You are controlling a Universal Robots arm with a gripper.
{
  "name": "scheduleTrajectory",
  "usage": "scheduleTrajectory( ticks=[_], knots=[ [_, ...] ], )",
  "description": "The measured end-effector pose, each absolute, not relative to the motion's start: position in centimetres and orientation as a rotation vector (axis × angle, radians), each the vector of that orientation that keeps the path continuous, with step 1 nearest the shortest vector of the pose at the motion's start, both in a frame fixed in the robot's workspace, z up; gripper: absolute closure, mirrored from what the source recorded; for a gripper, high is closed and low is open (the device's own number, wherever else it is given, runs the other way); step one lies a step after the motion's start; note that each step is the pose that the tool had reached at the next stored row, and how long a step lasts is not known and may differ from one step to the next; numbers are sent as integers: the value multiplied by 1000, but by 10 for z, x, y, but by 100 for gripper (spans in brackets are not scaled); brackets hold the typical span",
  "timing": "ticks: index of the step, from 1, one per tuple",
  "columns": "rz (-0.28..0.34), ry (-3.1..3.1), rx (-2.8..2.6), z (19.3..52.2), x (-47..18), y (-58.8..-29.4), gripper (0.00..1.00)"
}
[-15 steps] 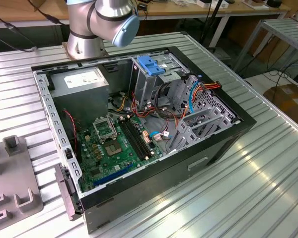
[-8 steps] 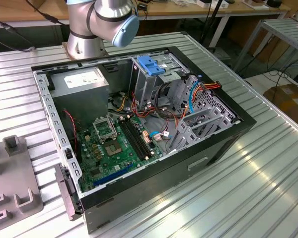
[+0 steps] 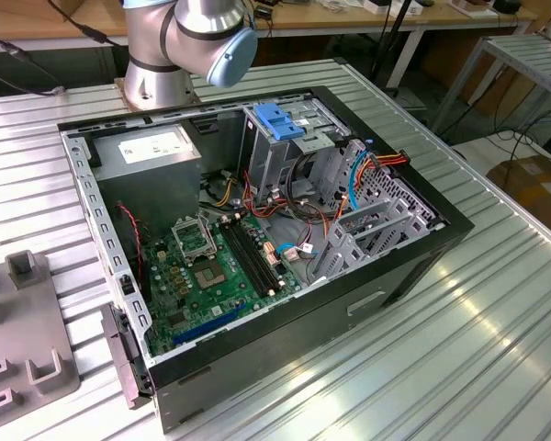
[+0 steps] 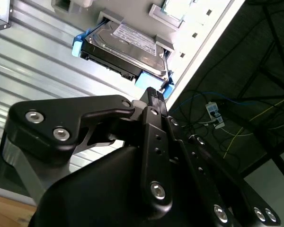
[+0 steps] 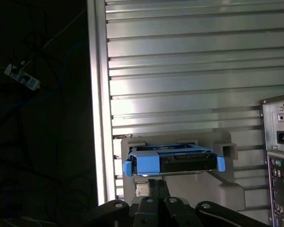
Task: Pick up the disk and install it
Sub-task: 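Pick up the disk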
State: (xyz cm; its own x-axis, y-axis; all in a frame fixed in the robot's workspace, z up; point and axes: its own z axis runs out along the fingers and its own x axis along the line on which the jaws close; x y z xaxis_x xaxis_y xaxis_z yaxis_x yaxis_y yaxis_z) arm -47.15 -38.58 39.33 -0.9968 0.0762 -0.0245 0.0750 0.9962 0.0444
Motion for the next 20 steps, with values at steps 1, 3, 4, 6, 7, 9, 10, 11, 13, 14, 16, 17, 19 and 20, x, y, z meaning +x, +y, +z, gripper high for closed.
scheduleTrajectory(
  ticks=[1,3,4,6,7,9,10,11,13,14,16,17,19,20],
  knots=[
    [68,3113,113,393,-472,-386,90],
    [69,3116,25,393,-472,-386,90],
    [69,3116,-2,393,-472,-386,90],
    [71,3116,-124,393,-472,-386,90],
    [71,3114,-184,393,-472,-386,90],
    [69,3106,-300,393,-472,-386,90],
    [68,3102,-351,393,-472,-386,90],
    [67,3100,-378,393,-471,-386,90],
    [63,3112,-439,392,-467,-386,90],
    [62,3111,-476,392,-466,-386,90],
    [62,3097,-563,391,-466,-386,90],
    [62,3091,-600,391,-466,-386,90],
    [62,3076,-678,390,-466,-386,90],
    [62,3069,-709,390,-466,-386,90]
  ],
)
